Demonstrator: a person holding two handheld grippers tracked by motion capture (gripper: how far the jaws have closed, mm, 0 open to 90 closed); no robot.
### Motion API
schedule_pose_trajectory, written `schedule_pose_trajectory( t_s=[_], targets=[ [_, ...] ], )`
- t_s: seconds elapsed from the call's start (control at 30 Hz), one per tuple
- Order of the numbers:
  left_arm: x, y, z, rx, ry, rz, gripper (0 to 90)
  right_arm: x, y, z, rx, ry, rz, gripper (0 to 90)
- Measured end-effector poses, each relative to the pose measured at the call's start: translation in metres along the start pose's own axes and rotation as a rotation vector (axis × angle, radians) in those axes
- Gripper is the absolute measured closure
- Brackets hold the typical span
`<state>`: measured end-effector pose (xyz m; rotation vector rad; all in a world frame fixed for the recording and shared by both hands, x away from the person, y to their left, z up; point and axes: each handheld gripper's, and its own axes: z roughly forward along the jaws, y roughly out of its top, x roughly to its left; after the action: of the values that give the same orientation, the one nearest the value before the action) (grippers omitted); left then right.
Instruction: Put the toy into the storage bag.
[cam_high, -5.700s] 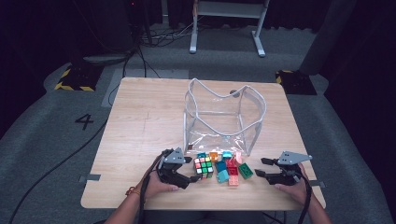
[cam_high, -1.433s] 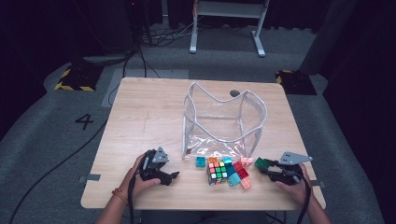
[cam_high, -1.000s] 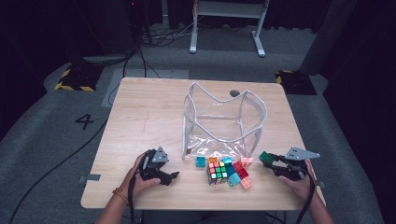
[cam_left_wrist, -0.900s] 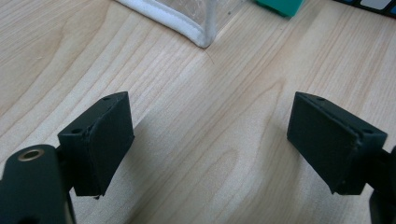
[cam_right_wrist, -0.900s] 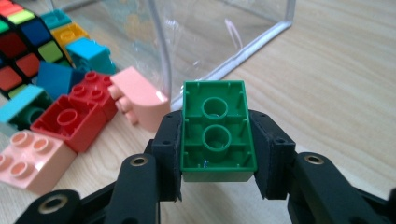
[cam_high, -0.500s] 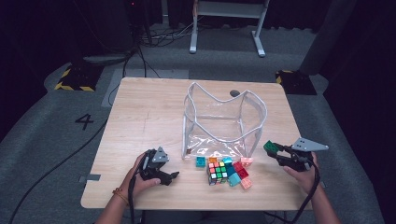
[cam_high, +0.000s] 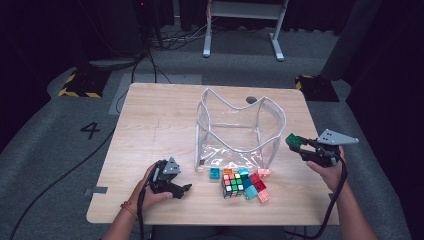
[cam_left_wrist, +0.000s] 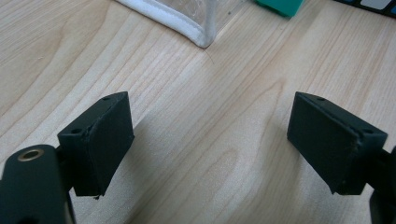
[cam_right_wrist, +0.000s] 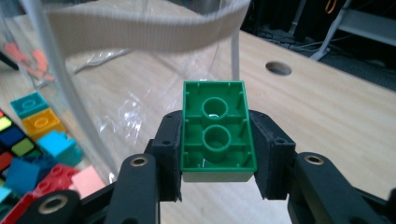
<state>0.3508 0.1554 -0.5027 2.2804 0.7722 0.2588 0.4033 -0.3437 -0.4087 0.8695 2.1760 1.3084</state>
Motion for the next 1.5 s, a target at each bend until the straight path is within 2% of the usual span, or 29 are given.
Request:
schedule_pose_trajectory(
  t_s=[0.1,0.2,0.23,0.33,0.57,0.73,0.8,0.9,0.93,1.03,1.07,1.17,1.27,1.5],
  targets=[
    [0.0,0.0,0.0,0.0,0.0,0.0,14.6,-0.003,0.009,0.0,-0.002,-0.009,-0.02,59.0],
    [0.0,0.0,0.0,-0.001,0.0,-0.001,14.6,-0.008,0.029,-0.001,-0.014,-0.025,-0.051,59.0],
    [0.0,0.0,0.0,-0.001,0.0,-0.001,14.6,-0.008,0.029,-0.001,-0.014,-0.025,-0.051,59.0],
    [0.0,0.0,0.0,-0.001,0.0,-0.001,14.6,-0.016,0.048,-0.003,-0.043,-0.027,-0.052,59.0],
    [0.0,0.0,0.0,0.0,0.0,0.0,14.6,-0.026,0.074,0.004,-0.056,-0.039,-0.067,59.0],
    [0.0,0.0,0.0,-0.001,0.0,-0.001,14.6,-0.036,0.091,0.01,-0.074,-0.005,-0.055,59.0],
    [0.0,0.0,0.0,-0.001,0.0,-0.002,14.6,-0.04,0.095,0.013,-0.085,0.014,-0.032,59.0],
    [0.0,0.0,0.0,0.0,0.0,0.0,14.6,-0.043,0.102,0.018,-0.083,0.013,-0.037,59.0],
    [0.0,0.0,0.0,-0.001,0.0,-0.001,14.6,-0.043,0.105,0.019,-0.079,0.012,-0.03,59.0],
    [0.0,0.0,0.0,-0.001,0.0,-0.001,14.6,-0.044,0.112,0.022,-0.079,0.014,-0.06,59.0],
    [0.0,0.0,0.0,-0.001,0.0,-0.001,14.6,-0.044,0.115,0.022,-0.079,0.023,-0.051,59.0],
    [0.0,0.0,0.0,-0.001,0.0,0.0,14.6,-0.043,0.122,0.025,-0.087,0.039,-0.069,59.0],
    [0.0,0.0,0.0,-0.001,0.0,0.0,14.6,-0.038,0.129,0.028,-0.079,0.066,-0.082,59.0],
    [0.0,0.001,0.001,-0.001,0.003,0.001,14.0,-0.02,0.139,0.039,-0.058,0.144,-0.147,59.0]
  ],
)
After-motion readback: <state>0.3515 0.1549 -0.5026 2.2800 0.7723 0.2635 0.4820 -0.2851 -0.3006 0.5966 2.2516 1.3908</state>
